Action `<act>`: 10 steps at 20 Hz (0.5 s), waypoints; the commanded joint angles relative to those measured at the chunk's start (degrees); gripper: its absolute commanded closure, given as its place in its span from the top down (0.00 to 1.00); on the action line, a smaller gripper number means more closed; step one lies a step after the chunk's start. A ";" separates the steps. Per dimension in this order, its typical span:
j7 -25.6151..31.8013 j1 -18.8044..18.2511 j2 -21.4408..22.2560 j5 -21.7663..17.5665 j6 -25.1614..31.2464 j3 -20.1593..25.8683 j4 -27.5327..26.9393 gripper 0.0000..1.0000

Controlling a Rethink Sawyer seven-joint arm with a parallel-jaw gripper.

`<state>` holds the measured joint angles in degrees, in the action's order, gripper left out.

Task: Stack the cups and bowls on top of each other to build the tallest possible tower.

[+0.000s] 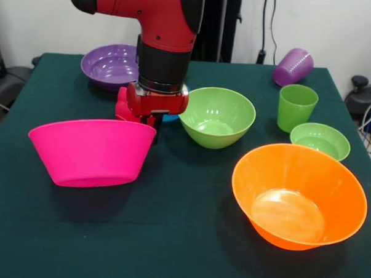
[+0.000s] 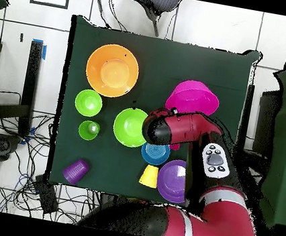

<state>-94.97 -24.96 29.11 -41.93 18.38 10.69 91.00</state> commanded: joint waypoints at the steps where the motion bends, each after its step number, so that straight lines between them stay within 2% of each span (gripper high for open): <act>1: 5.00 -1.76 -1.90 -2.23 1.97 5.16 -1.34 0.00; 10: 10.62 -6.01 2.79 1.43 10.07 9.37 2.12 0.00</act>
<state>-94.97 -28.84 30.90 -41.37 18.57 12.71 91.08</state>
